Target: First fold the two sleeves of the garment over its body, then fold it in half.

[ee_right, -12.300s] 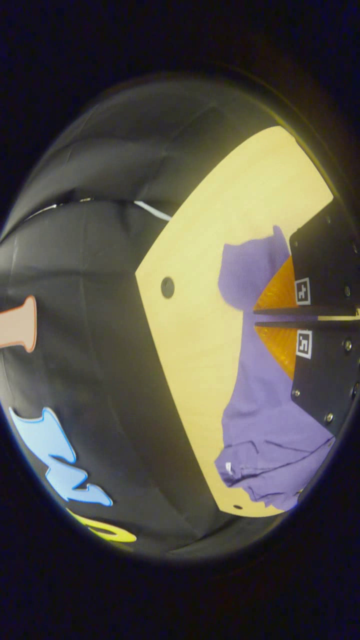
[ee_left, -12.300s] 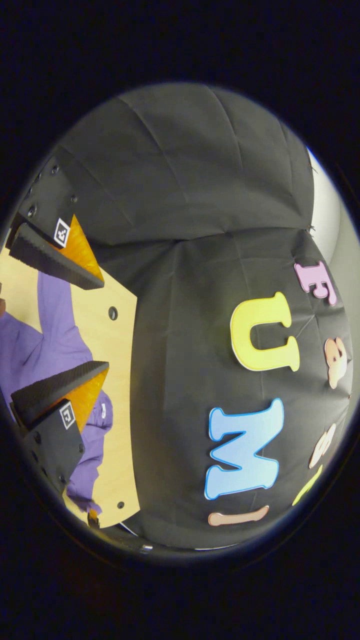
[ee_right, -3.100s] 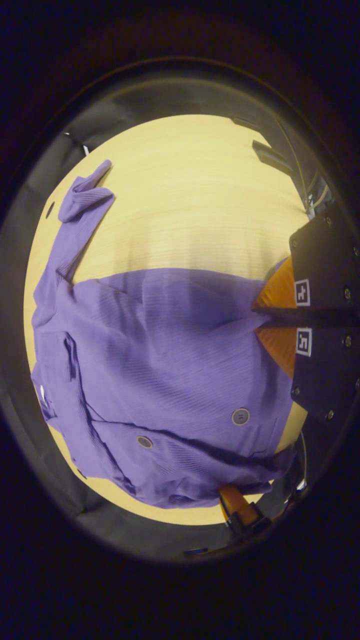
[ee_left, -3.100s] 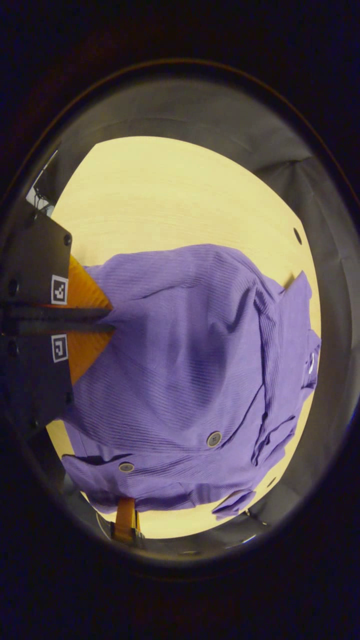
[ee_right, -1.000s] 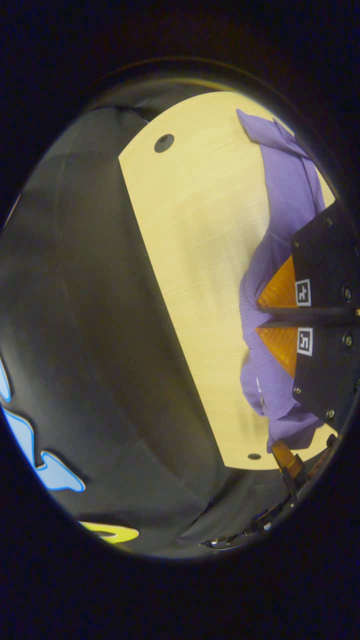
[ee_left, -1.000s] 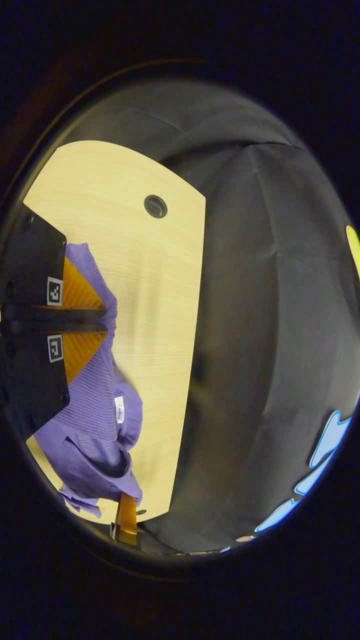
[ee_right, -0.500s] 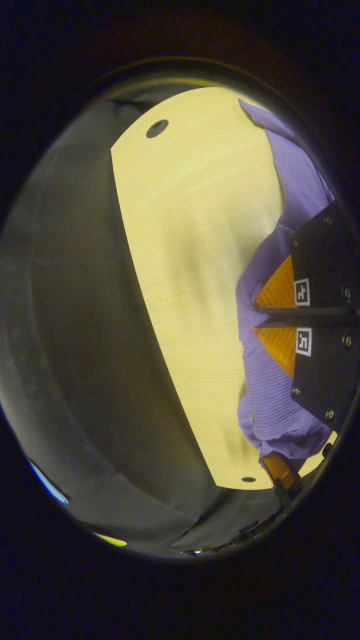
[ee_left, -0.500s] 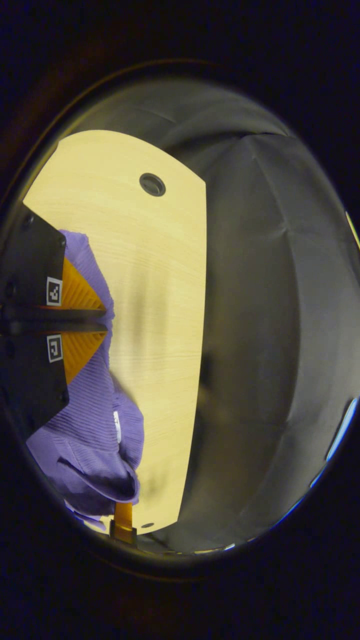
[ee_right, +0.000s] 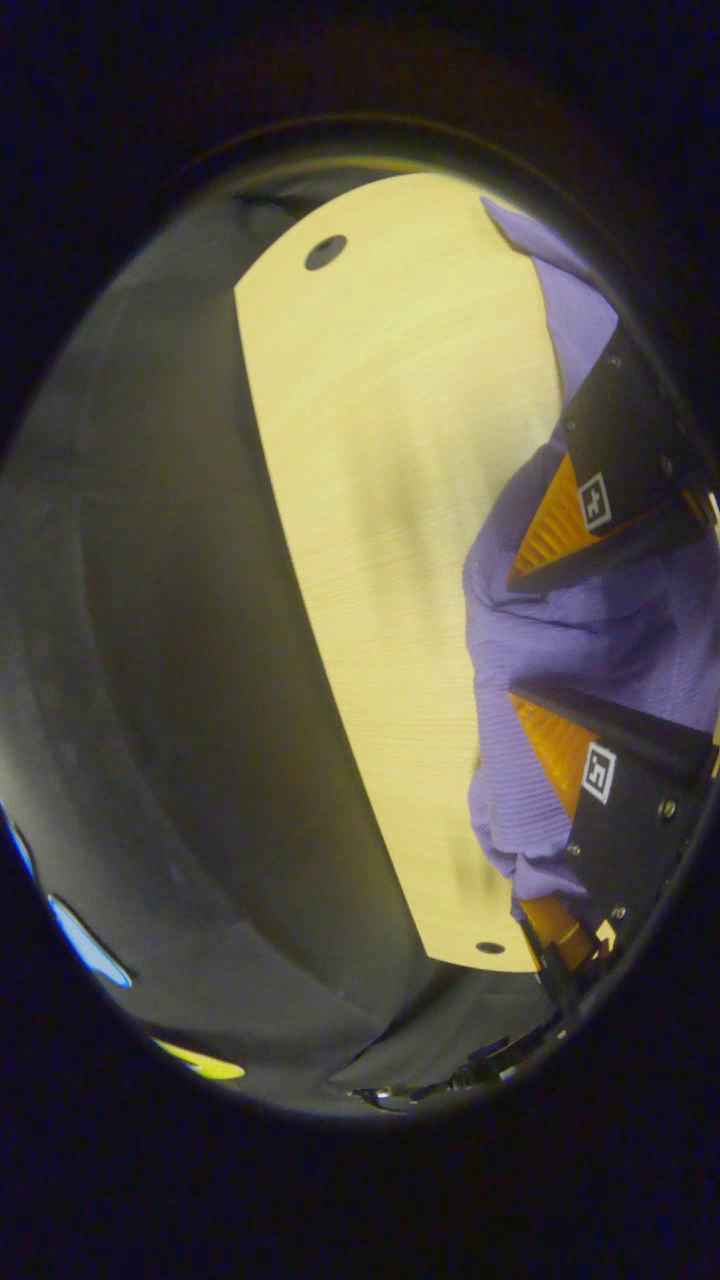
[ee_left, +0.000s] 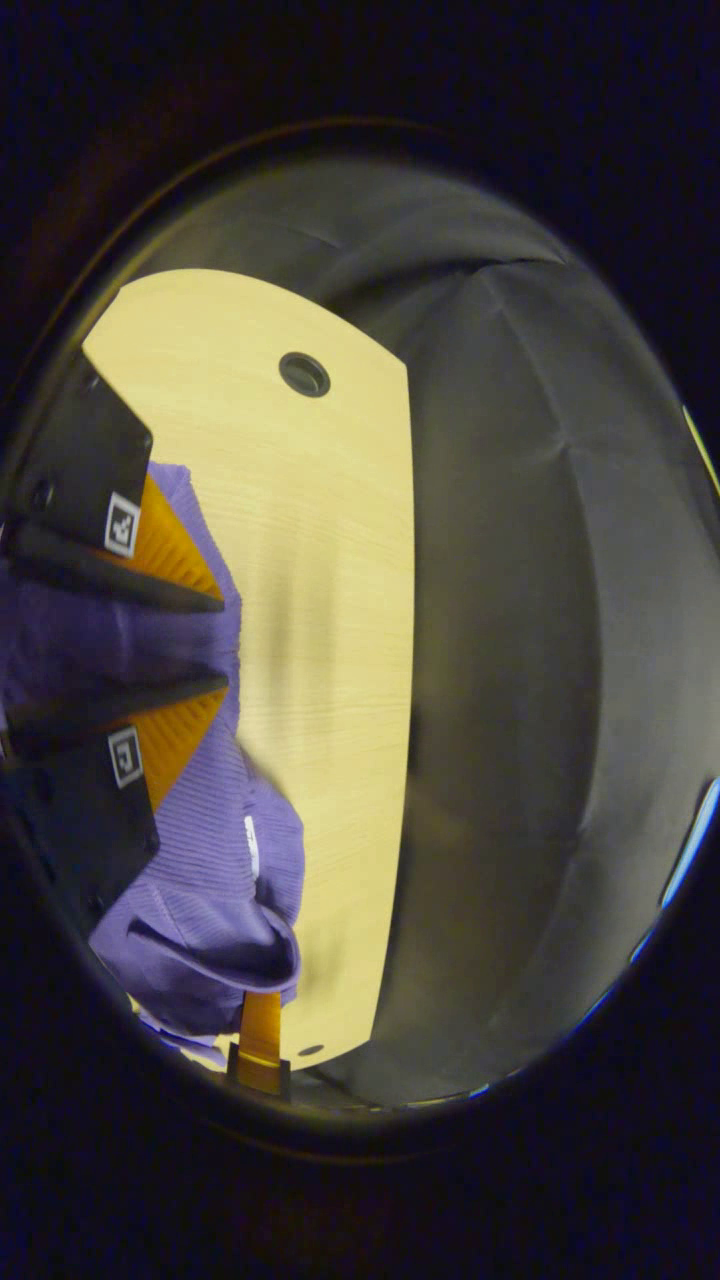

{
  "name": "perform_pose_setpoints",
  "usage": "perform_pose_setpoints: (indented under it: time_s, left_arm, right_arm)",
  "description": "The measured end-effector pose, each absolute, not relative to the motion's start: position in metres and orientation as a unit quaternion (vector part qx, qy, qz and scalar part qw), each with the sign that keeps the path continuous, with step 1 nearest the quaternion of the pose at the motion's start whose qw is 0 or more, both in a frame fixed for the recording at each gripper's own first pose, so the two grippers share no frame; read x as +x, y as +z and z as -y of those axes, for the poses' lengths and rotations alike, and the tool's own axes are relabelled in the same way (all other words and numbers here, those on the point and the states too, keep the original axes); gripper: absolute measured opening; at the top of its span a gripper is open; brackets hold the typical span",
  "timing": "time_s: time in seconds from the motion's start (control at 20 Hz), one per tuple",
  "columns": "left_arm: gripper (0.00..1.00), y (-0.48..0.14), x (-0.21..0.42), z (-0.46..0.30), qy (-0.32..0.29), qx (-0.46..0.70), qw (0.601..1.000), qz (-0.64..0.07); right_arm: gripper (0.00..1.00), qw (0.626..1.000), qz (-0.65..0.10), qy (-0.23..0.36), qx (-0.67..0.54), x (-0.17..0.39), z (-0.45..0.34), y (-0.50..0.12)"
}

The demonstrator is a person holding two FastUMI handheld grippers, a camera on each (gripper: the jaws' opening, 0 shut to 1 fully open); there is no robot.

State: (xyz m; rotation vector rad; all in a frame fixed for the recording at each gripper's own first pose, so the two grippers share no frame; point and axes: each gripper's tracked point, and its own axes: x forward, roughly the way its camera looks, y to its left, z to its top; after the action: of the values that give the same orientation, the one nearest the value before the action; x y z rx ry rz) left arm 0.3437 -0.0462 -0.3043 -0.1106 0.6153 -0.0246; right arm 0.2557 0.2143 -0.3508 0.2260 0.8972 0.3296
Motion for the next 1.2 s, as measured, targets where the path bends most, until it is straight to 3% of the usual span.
perform_pose_setpoints:
  time_s: [0.1,0.15,0.4,0.8,1.2]
  left_arm:
    - [0.78,-0.293,0.332,0.047,-0.017,-0.063,0.953,-0.297]
    - [0.80,-0.286,0.324,0.047,-0.019,-0.065,0.953,-0.294]
    - [0.80,-0.210,0.270,0.050,-0.031,-0.066,0.971,-0.230]
    - [0.79,-0.066,0.136,0.056,-0.059,-0.045,0.994,-0.083]
    - [0.79,0.022,-0.003,0.044,-0.086,-0.040,0.995,0.016]
  right_arm:
    - [0.61,0.889,-0.417,0.166,0.090,0.247,-0.214,-0.337]
    - [0.67,0.892,-0.411,0.170,0.087,0.241,-0.213,-0.329]
    - [0.67,0.913,-0.353,0.186,0.085,0.201,-0.206,-0.254]
    - [0.67,0.953,-0.202,0.220,0.059,0.086,-0.183,-0.093]
    - [0.67,0.966,-0.108,0.221,0.078,-0.010,-0.150,-0.010]
